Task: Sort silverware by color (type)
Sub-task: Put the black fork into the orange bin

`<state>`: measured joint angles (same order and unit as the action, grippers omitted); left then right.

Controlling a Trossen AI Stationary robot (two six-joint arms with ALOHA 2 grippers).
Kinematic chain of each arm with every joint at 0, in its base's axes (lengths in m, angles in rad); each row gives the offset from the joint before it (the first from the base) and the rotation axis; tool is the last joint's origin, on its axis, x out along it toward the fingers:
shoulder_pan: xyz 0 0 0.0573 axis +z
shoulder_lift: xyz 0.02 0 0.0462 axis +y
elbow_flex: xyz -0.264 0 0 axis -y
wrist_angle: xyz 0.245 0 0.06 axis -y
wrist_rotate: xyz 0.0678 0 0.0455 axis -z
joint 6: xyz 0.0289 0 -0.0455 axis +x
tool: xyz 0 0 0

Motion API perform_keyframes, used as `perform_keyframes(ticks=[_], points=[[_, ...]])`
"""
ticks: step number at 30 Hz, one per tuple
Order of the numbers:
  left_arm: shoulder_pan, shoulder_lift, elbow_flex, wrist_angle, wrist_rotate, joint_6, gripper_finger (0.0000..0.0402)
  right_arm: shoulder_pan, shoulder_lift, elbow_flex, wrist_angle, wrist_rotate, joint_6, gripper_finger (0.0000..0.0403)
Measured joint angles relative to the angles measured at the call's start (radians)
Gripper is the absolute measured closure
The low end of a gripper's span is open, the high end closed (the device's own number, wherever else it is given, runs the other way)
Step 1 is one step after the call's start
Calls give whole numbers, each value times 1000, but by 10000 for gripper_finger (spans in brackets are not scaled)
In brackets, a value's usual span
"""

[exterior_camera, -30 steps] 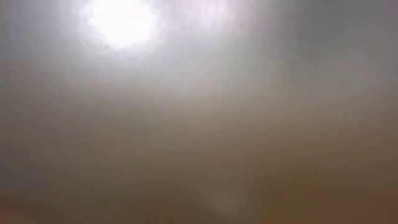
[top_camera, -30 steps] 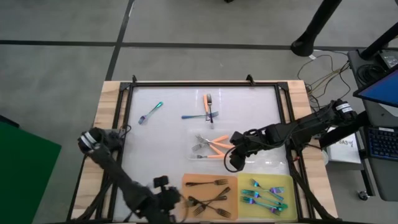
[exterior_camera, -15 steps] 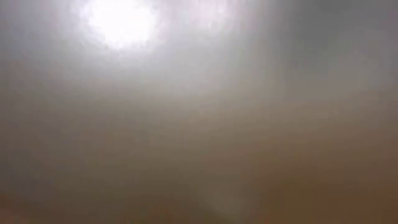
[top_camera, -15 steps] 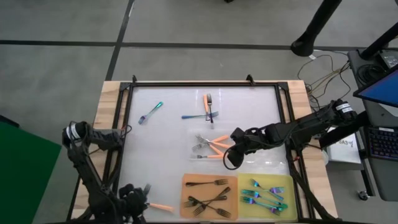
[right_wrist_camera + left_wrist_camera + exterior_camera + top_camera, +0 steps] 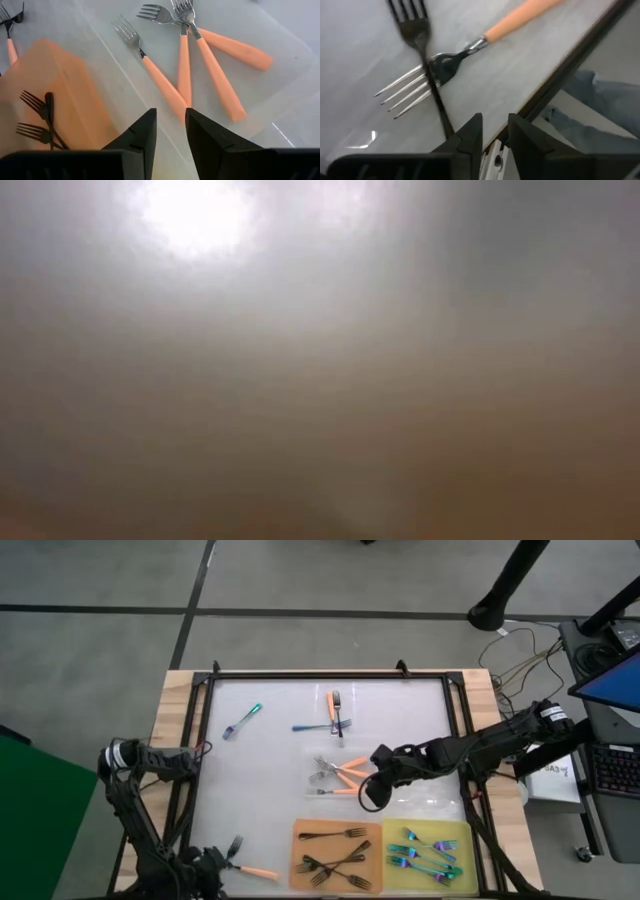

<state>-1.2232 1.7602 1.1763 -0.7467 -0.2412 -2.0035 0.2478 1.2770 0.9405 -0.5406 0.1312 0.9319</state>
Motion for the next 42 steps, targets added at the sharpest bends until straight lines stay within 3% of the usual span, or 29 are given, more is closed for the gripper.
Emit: perform_keyframes(ticks=[4, 8, 29, 33, 42], points=[[0, 0, -17, -6, 90, -116, 299, 0, 0, 0, 0, 0, -1, 310], [0, 1, -32, 4, 105, -212, 280, 0, 0, 0, 0, 0, -13, 310], [27, 107, -29, -40, 144, -324, 270, 0, 0, 0, 0, 0, -8, 310], [30, 113, -30, -47, 168, -323, 291, 0, 0, 0, 0, 0, -8, 309], [41, 129, -31, -75, 236, -383, 394, 0, 0, 0, 0, 0, -8, 309]])
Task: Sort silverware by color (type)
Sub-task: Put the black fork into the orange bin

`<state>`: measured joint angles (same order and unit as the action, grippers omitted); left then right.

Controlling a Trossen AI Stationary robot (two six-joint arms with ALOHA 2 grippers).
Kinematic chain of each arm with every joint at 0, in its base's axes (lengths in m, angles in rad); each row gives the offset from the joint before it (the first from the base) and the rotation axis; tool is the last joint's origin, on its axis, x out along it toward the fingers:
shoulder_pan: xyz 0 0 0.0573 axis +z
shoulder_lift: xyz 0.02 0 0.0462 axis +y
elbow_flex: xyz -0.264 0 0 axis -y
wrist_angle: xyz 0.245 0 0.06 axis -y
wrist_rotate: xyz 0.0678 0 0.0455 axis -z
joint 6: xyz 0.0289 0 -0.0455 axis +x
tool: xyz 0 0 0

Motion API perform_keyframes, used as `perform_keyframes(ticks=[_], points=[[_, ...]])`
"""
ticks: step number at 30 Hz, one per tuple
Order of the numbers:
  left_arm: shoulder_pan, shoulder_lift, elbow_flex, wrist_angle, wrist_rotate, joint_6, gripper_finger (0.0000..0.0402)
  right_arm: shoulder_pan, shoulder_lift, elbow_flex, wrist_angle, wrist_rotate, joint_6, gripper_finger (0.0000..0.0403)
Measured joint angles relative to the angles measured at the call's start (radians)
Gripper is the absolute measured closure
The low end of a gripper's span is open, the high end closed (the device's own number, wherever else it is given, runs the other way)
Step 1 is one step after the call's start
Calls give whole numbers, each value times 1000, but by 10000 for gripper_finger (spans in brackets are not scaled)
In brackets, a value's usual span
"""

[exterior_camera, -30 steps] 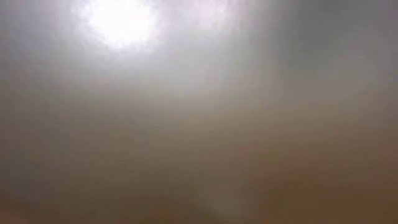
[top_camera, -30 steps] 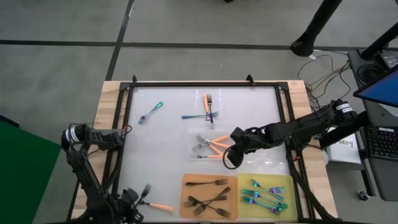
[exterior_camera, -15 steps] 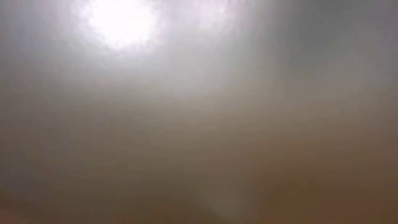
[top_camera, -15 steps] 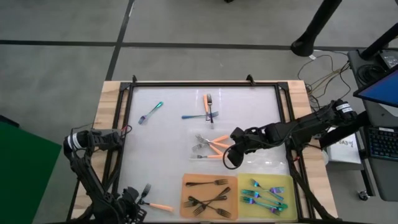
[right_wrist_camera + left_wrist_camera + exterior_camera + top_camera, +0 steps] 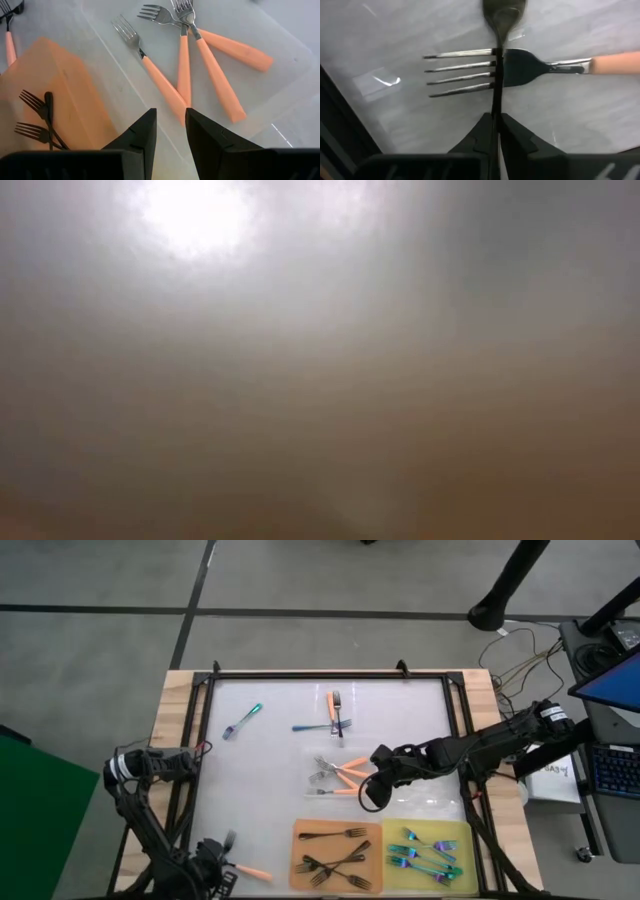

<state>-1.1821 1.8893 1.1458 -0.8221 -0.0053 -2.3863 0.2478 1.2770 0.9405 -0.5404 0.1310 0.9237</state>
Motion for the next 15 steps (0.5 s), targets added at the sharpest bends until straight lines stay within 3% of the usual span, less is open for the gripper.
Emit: perform_keyframes(ticks=[15], points=[[14, -24, 36, -90, -42, 13, 399, 0, 0, 0, 0, 0, -1, 310]])
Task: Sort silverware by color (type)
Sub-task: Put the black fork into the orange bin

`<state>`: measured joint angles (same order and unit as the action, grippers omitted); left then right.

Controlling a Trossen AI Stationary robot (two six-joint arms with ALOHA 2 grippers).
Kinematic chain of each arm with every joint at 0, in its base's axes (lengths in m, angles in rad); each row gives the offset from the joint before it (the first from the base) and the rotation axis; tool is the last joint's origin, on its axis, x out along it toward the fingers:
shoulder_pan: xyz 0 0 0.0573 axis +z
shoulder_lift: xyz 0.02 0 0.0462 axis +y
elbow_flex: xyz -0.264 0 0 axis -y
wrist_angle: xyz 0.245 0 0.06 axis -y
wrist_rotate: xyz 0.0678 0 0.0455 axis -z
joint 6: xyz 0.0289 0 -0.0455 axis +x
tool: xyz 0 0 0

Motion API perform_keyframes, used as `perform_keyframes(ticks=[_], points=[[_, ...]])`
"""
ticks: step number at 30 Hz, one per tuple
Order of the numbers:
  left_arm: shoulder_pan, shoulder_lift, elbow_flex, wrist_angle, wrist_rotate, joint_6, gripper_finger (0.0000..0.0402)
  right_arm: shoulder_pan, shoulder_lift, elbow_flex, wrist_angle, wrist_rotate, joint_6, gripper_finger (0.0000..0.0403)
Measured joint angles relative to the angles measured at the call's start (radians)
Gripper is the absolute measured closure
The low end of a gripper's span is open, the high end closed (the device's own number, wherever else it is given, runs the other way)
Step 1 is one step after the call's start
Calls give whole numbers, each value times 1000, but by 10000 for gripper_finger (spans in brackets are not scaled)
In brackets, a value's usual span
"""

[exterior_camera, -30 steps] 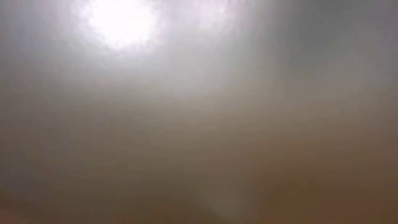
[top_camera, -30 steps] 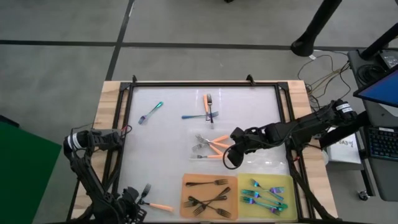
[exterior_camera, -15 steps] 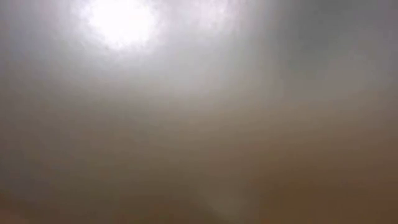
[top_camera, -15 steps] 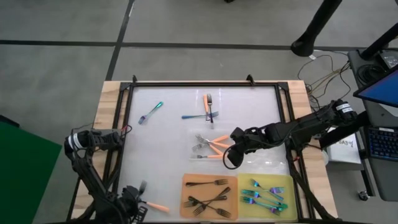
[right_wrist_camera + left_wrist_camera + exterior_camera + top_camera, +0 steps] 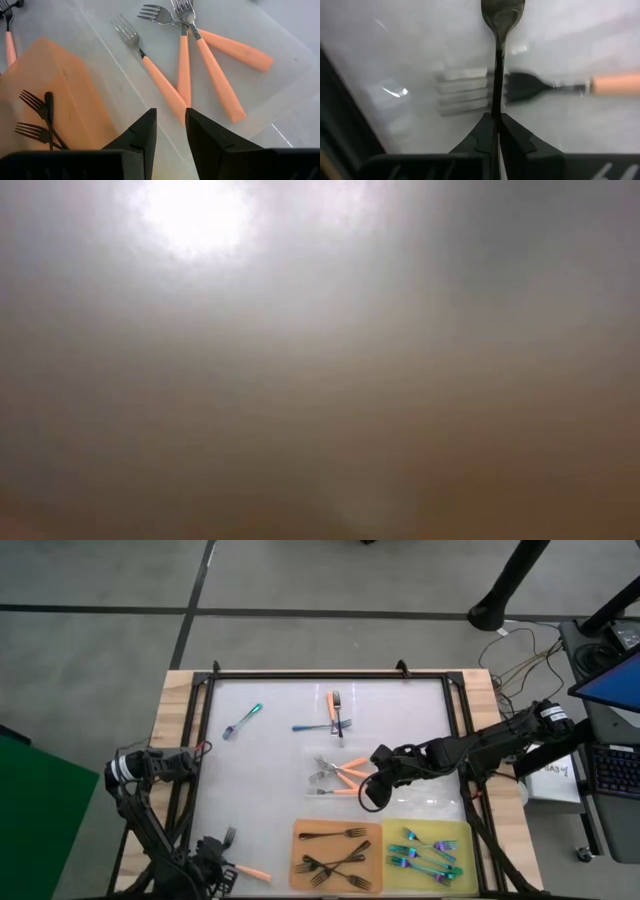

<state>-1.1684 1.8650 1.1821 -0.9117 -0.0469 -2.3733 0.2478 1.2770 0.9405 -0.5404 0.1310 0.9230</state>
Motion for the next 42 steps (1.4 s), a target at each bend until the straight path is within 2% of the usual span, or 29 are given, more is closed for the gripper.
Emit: perform_keyframes(ticks=[5, 10, 17, 23, 27, 32, 36, 39, 42], points=[[13, -11, 60, -67, -72, 18, 400, 0, 0, 0, 0, 0, 1, 310], [34, -16, 118, -108, -228, 56, 400, 0, 0, 0, 1, 0, 6, 310], [87, -43, 143, -117, -459, 183, 400, 0, 0, 0, 22, 0, 29, 310], [172, -63, 147, -117, -541, 365, 400, 0, 0, 0, 118, 1, 35, 310], [239, -64, 175, -107, -587, 544, 400, 0, 0, 0, 179, 2, -2, 310], [335, -65, 233, -68, -601, 785, 400, -13, 0, 0, 224, 2, -54, 309], [395, -65, 276, -51, -611, 867, 400, -29, 0, 0, 225, 2, -95, 310], [434, -65, 295, 20, -610, 898, 400, -40, 0, 0, 225, 2, -104, 309], [460, -65, 295, 182, -610, 1063, 400, -46, 0, 0, 225, 2, -108, 310]])
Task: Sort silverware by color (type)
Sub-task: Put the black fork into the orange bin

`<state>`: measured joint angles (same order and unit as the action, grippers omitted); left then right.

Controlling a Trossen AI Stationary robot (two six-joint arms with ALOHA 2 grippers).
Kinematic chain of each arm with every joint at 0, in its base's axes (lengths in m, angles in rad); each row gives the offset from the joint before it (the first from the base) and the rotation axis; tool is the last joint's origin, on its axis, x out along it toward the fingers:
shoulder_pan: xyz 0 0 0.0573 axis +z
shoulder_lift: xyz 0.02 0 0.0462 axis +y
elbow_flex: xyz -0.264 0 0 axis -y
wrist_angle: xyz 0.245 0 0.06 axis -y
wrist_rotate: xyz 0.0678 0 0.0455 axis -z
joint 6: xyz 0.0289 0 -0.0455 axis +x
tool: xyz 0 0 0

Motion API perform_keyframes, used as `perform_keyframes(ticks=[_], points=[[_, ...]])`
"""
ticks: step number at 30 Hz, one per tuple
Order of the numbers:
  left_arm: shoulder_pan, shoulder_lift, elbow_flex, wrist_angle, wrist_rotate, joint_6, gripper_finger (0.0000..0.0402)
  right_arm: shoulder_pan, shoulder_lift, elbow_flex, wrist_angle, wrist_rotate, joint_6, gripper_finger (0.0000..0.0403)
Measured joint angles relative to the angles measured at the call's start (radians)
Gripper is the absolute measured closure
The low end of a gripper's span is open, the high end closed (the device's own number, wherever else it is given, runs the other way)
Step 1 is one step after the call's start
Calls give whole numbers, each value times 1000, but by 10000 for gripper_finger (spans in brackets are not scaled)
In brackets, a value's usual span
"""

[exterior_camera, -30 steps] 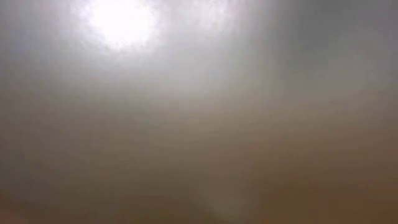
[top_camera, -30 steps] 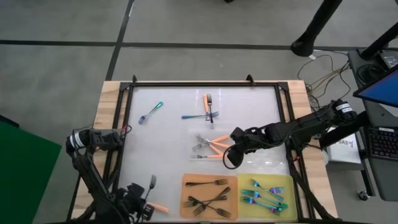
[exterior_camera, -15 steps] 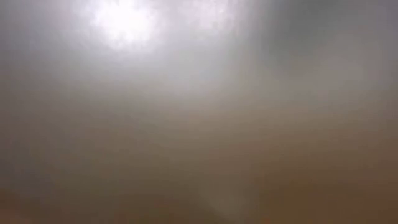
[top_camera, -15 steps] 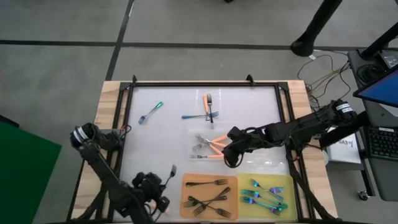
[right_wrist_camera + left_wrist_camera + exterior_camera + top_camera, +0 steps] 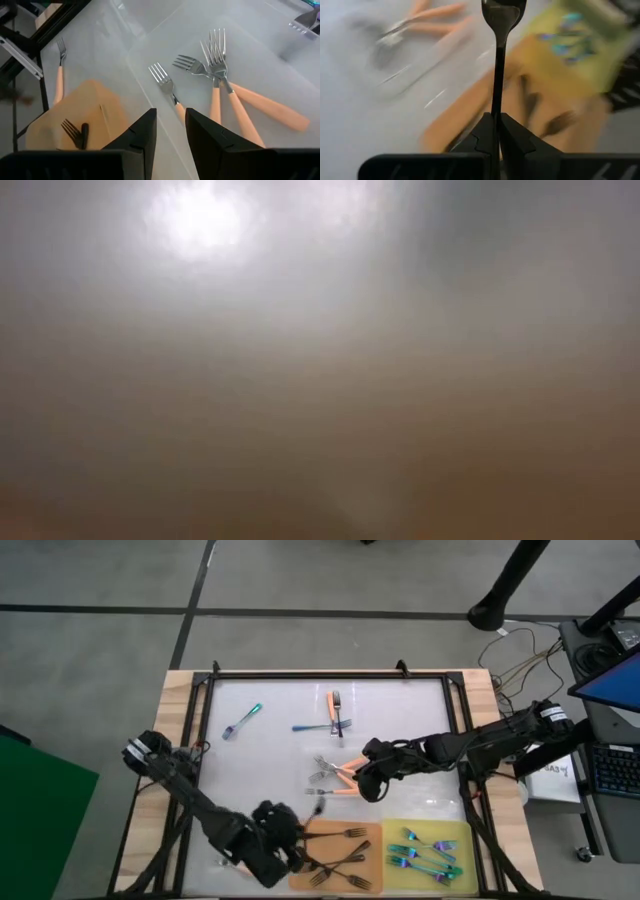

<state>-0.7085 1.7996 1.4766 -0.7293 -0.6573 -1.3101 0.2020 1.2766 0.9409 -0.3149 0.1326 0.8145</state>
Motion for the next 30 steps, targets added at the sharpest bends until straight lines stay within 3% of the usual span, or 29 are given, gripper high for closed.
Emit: perform_keyframes(ticks=[3, 5, 10, 17, 30], points=[[11, 7, -12, 201, 27, 241, 400, -3, 0, 0, 0, 0, -3, 309], [18, 20, -12, 258, 68, 316, 400, -3, 0, 0, -2, 0, -11, 309], [37, 59, -28, 255, 126, 316, 400, -5, 0, 0, -1, -1, -15, 310], [37, 100, -33, 276, 258, 479, 400, -5, 0, 0, 0, -1, -15, 310], [53, 115, -32, 301, 278, 517, 383, -5, 0, 0, 2, 0, -3, 309]])
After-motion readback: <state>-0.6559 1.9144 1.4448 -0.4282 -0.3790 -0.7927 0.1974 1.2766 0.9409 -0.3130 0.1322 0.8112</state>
